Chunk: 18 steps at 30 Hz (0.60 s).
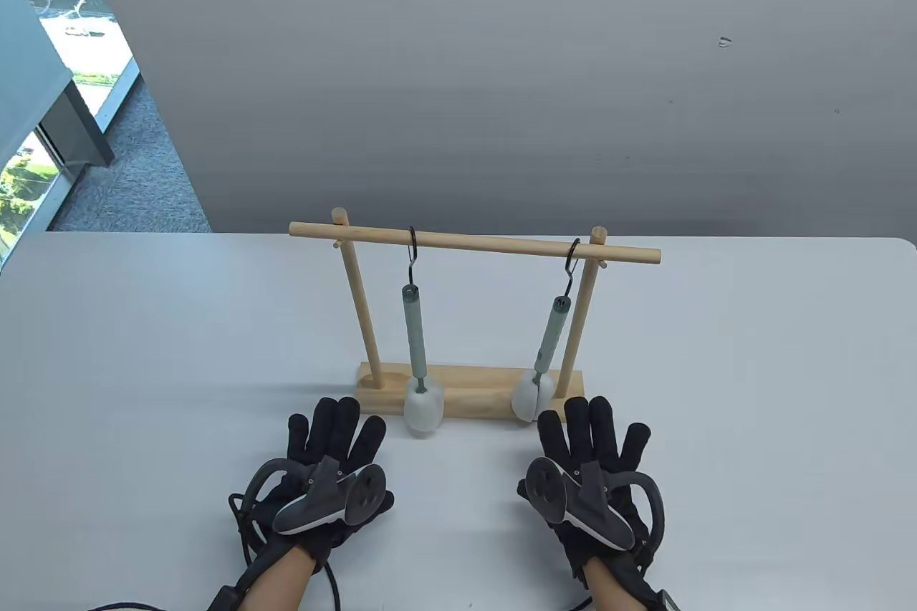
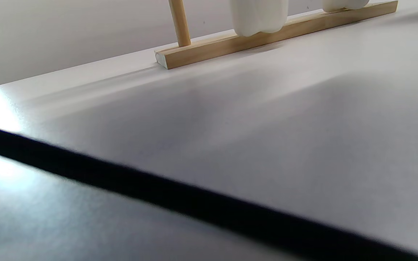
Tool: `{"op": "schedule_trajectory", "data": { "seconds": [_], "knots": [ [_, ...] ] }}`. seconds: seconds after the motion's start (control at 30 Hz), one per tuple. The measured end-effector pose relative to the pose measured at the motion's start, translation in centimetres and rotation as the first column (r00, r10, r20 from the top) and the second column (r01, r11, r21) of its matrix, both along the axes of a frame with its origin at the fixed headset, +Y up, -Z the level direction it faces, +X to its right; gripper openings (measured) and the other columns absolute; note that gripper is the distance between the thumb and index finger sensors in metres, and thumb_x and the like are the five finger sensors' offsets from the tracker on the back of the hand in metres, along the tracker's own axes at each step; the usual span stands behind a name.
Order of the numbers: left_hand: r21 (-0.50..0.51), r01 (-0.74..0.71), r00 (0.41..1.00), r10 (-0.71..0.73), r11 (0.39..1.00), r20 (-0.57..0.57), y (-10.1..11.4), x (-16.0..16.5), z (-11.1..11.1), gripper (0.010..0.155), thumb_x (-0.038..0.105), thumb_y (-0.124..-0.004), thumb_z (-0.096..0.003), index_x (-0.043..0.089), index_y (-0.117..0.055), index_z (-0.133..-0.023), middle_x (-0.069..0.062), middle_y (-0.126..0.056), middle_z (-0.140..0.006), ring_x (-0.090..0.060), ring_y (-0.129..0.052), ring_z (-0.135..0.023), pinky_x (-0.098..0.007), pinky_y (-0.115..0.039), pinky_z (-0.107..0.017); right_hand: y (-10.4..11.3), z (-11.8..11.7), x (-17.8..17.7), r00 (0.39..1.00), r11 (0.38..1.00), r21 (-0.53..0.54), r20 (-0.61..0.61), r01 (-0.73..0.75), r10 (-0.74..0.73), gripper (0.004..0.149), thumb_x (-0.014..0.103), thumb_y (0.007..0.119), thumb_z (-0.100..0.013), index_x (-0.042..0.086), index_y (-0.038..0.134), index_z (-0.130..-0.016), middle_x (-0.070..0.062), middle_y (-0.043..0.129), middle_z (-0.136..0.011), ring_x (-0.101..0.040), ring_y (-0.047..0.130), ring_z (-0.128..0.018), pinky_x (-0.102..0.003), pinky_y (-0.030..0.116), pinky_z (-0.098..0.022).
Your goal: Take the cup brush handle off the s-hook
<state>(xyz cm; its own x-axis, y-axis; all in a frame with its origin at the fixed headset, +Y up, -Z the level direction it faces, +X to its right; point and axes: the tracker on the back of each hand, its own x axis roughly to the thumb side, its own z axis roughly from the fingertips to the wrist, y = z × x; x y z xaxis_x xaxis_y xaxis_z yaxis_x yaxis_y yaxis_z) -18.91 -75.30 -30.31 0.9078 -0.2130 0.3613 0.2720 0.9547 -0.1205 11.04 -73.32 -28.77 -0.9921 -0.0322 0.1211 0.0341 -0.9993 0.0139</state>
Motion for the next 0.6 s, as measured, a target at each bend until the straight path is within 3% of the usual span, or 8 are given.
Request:
{"op": "schedule_trajectory", "data": {
  "seconds": [0.2,0.6],
  "knots": [
    [-0.021,0.011,1.000,-0.011,1.000,0.006,-0.12,0.18,0.00,0.093,0.073,-0.052,-0.0415,0.024,-0.005,-0.104,-0.024,-0.001,-0.113,-0.052,-0.014,-0.109,-0.070,-0.020,-0.071,-0.02,0.03,-0.02,1.000,1.000,0.007,-0.007,0.000,0.000,0.088,0.056,0.068,-0.045,0.017,0.020,-0.107,-0.023,0.004,-0.110,-0.047,0.001,-0.104,-0.075,-0.009,-0.055],
    [0.018,-0.164,0.986,0.164,0.986,0.007,0.21,-0.18,-0.11,0.089,0.067,-0.057,-0.0426,0.020,-0.014,-0.105,-0.025,-0.015,-0.115,-0.051,-0.029,-0.109,-0.068,-0.028,-0.071,-0.09,0.07,0.14,1.000,1.000,0.004,-0.004,0.017,-0.017,0.088,0.055,0.068,-0.045,0.016,0.021,-0.107,-0.023,0.005,-0.110,-0.048,0.002,-0.104,-0.075,-0.008,-0.055]
  ]
}}
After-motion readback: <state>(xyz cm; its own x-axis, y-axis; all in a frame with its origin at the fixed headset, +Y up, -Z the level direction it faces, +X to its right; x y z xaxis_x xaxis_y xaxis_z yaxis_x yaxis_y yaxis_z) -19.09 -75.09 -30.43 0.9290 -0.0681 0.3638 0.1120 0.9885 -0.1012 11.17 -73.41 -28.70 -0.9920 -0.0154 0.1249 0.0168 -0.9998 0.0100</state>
